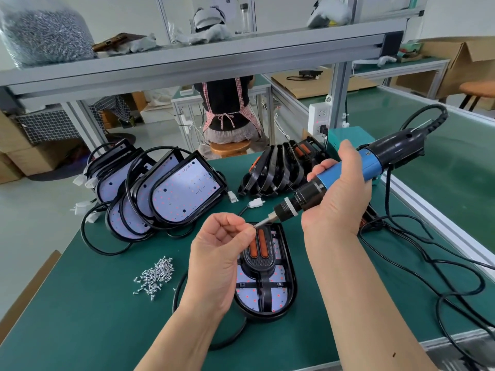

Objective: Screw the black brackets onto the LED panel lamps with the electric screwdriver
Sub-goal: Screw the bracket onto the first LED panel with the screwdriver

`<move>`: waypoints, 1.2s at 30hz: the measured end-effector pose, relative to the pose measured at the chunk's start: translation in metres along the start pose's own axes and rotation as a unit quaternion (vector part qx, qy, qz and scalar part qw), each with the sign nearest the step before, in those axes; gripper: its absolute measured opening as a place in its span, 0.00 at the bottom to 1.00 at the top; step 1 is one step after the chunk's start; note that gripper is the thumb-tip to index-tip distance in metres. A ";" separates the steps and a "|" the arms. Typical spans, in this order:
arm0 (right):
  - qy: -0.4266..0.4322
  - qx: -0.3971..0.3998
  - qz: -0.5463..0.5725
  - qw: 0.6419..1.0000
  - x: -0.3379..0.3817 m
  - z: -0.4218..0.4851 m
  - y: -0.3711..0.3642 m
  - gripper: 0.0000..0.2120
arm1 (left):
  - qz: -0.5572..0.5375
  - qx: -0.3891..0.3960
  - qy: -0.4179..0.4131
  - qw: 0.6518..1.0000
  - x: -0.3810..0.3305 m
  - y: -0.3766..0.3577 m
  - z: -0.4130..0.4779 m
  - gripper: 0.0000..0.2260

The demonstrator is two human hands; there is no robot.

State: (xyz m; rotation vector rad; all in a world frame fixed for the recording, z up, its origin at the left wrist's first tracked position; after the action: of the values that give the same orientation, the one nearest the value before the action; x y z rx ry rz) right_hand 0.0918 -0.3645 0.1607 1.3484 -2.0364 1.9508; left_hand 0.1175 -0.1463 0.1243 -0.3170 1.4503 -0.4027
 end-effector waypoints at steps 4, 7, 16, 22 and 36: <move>-0.016 -0.025 -0.014 0.999 -0.008 0.003 0.013 0.10 | 0.012 -0.004 -0.010 1.000 0.004 0.004 -0.003 0.14; -0.024 -0.027 -0.023 0.999 -0.011 0.005 0.019 0.13 | 0.019 0.013 0.000 1.000 0.009 0.004 -0.006 0.12; -0.001 0.024 -0.056 0.998 -0.017 -0.006 0.013 0.11 | 0.035 -0.003 0.031 0.999 0.005 0.039 0.012 0.10; 0.031 0.097 -0.107 0.989 -0.026 -0.023 0.004 0.08 | 0.374 -0.096 0.067 0.920 0.027 0.077 0.027 0.10; 0.062 0.224 -0.182 0.955 -0.051 -0.060 -0.018 0.07 | 0.364 -0.009 0.187 0.912 0.077 0.056 0.015 0.27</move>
State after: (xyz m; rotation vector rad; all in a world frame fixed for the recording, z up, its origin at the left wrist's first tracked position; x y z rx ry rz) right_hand 0.1020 -0.2841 0.1607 1.4903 -1.2177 2.3173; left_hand 0.1418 -0.1314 0.0329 0.3154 1.8251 0.1733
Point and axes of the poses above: each hand's wrist, its own z-axis towards the middle knuckle, its own y-axis out of the back of the hand, x = y × z, the point moved 10 cm from there along z, towards the middle knuckle, and after that the axes turned 9 degrees about -x, right-handed, at the moved point
